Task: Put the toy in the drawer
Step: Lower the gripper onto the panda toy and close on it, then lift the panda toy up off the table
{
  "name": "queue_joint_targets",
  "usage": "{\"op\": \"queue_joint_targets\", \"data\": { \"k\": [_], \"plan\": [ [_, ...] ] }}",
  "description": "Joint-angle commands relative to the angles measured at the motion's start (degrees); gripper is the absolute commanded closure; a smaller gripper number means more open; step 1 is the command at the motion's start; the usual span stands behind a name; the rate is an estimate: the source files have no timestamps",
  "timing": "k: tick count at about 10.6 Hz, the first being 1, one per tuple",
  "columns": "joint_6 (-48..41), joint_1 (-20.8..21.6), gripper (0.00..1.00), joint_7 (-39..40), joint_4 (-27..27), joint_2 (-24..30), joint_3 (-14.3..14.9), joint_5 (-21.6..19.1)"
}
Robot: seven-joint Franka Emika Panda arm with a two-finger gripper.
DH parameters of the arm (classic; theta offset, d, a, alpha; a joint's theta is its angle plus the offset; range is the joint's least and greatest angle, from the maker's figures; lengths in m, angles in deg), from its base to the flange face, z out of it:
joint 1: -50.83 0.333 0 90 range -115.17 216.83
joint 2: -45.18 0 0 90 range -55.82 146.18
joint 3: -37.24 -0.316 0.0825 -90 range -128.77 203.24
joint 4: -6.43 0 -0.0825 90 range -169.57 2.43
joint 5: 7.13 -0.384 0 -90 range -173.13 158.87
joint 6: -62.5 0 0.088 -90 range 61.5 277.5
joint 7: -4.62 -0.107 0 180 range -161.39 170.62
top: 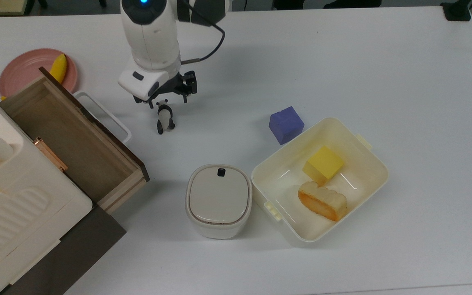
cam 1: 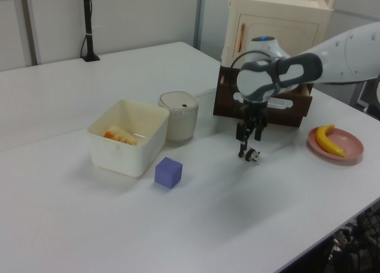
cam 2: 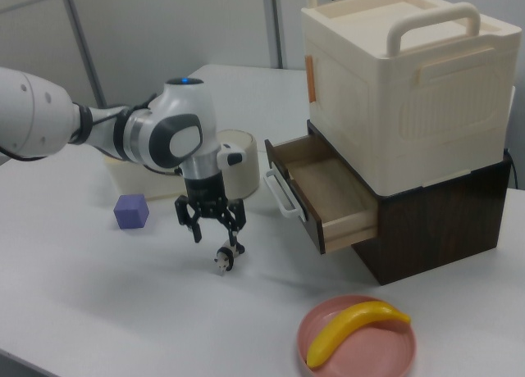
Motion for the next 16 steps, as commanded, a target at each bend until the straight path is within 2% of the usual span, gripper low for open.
{"op": "queue_joint_targets", "data": {
  "k": [1,3,4,5,8,10,13,14,16],
  "plan": [
    [4.19,0.45,0.26,1.24,-2.68,-1.84,0.57,1.67],
    [4.45,0.45,0.55,1.33,-2.60,-2.03,0.57,1.85],
    [4.45,0.45,0.90,1.33,-2.51,-2.03,0.49,2.55],
    [4.45,0.45,1.00,1.33,-2.34,-1.77,0.57,2.55],
    [3.49,0.62,1.00,1.07,-0.07,2.96,0.40,1.59],
    [1.12,0.97,1.00,0.63,7.82,3.51,0.13,-5.40],
    [1.72,0.54,1.00,-1.29,13.64,3.42,0.66,-12.27],
    [2.08,0.28,1.00,-1.74,14.36,3.16,1.01,-13.87],
    [11.42,-0.43,1.00,-2.53,14.28,2.99,3.29,-15.89]
  ]
}}
